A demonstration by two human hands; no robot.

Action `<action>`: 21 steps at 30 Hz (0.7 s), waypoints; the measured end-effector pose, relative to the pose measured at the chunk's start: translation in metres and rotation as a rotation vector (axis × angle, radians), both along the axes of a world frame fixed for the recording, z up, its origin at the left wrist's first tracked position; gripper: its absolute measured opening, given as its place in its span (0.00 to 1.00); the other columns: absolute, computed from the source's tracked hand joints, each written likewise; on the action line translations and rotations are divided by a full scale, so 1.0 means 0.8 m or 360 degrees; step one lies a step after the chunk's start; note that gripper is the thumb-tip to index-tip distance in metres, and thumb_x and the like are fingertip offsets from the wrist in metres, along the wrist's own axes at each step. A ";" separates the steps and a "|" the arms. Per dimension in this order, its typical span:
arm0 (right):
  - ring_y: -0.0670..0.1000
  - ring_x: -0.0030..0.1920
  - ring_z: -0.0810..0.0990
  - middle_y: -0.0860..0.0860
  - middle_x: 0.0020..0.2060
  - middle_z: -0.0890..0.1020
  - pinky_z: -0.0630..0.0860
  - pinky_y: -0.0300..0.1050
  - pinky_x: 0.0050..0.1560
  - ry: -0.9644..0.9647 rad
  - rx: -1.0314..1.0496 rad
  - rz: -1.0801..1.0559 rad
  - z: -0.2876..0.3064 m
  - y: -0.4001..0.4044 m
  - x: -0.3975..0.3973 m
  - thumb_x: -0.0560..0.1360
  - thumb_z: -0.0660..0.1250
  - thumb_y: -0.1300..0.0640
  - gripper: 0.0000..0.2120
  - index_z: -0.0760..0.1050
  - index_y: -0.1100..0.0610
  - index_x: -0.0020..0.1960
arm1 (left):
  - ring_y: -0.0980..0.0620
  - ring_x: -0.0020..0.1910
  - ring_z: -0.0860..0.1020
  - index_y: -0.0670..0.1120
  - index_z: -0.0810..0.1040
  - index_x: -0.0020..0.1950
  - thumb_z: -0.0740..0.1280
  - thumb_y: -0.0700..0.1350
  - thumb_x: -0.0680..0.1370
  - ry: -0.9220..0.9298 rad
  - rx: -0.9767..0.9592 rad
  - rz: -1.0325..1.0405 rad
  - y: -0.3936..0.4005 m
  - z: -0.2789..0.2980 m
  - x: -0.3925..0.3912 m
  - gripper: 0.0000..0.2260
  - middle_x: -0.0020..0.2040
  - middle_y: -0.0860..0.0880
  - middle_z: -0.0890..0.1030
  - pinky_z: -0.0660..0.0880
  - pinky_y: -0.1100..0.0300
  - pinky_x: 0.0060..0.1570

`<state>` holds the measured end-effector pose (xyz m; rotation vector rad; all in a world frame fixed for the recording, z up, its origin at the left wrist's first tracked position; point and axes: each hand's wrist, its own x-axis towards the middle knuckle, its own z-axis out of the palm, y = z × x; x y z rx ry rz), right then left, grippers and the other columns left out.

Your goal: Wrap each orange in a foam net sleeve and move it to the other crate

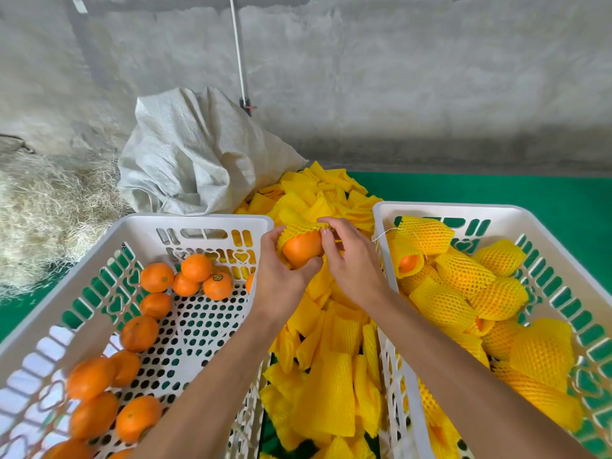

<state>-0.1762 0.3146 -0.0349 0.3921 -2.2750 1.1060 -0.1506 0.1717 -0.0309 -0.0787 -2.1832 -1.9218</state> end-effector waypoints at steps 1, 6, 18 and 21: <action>0.36 0.59 0.72 0.50 0.62 0.81 0.67 0.20 0.54 -0.0024 -0.0020 0.0008 0.000 0.002 -0.001 0.85 0.61 0.56 0.14 0.77 0.56 0.68 | 0.70 0.52 0.79 0.55 0.66 0.70 0.80 0.42 0.73 0.0010 0.0003 0.0004 -0.001 0.000 0.000 0.33 0.60 0.60 0.74 0.76 0.72 0.46; 0.48 0.55 0.79 0.53 0.57 0.82 0.80 0.42 0.53 -0.0045 -0.0006 0.0052 0.006 0.006 0.000 0.83 0.65 0.61 0.11 0.79 0.59 0.63 | 0.49 0.58 0.82 0.52 0.70 0.69 0.82 0.46 0.72 0.0051 0.0080 0.0095 -0.005 -0.001 0.000 0.30 0.62 0.51 0.78 0.83 0.52 0.54; 0.49 0.47 0.80 0.53 0.51 0.80 0.79 0.43 0.40 0.0367 0.0221 0.0032 0.017 0.004 0.012 0.79 0.68 0.57 0.11 0.77 0.61 0.60 | 0.60 0.48 0.79 0.53 0.69 0.73 0.79 0.50 0.76 0.0278 0.0172 0.0202 0.005 0.006 0.008 0.29 0.59 0.51 0.78 0.79 0.62 0.47; 0.52 0.54 0.82 0.53 0.60 0.82 0.76 0.40 0.46 0.0130 0.0520 -0.0066 0.002 0.007 0.004 0.80 0.68 0.50 0.23 0.71 0.57 0.72 | 0.67 0.59 0.76 0.54 0.70 0.76 0.75 0.47 0.80 0.0308 0.0079 0.0204 0.000 0.004 0.002 0.26 0.68 0.60 0.75 0.74 0.71 0.55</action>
